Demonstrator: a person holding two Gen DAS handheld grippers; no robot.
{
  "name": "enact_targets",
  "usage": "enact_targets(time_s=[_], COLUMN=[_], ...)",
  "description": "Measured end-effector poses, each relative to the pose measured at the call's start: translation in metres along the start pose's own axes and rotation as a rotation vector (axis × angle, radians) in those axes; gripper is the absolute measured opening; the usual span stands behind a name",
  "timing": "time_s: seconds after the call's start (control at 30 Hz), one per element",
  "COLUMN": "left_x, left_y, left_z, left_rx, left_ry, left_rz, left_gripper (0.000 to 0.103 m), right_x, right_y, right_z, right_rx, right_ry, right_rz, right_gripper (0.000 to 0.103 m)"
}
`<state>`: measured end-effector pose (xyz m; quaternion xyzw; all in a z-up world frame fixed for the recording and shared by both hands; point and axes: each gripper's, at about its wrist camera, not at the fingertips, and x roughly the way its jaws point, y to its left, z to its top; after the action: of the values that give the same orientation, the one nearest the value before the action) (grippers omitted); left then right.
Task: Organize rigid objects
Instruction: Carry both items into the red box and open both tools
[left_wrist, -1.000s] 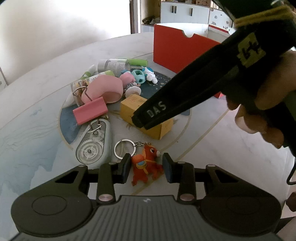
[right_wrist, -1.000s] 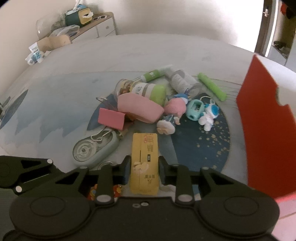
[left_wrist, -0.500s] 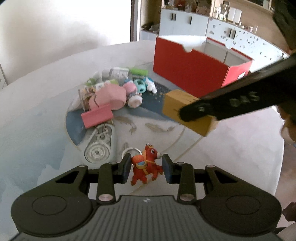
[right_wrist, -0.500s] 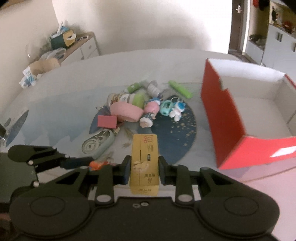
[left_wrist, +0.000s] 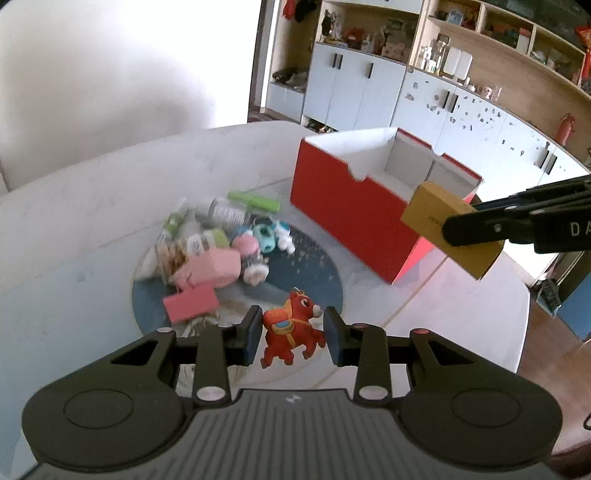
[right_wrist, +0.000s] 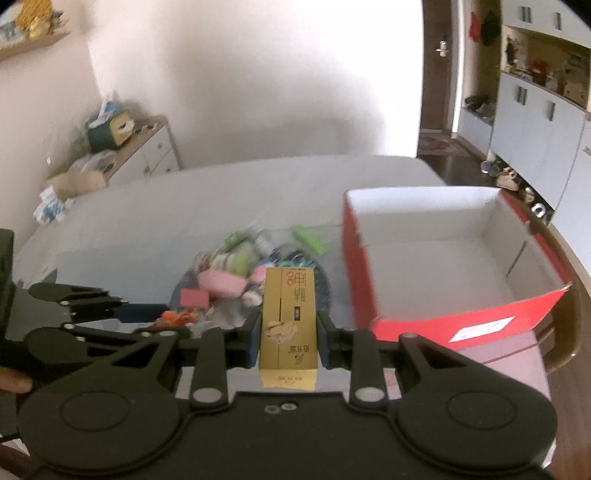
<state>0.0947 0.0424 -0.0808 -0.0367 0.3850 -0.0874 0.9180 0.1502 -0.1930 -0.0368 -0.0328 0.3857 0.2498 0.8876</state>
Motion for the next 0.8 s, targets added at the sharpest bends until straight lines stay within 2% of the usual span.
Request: enact_targets(time_s=[0.33,0.8], left_x=[0.003,0.064], left_y=[-0.025,-0.111], left_z=[0.065,0.166], left_rx=[0.011,0.05], left_ry=[-0.033,-0.081], left_rz=[-0.01,-0.015], left_gripper=[0.035,0.035], right_x=[0.001,0.032], right_y=[-0.072,-0.183], right_z=[0.023,0.044], right_rx=[0.016,-0.018], right_ry=[-0.033,0.007], right_rz=[-0.03,-0.033], right_gripper=[0.029,0.029])
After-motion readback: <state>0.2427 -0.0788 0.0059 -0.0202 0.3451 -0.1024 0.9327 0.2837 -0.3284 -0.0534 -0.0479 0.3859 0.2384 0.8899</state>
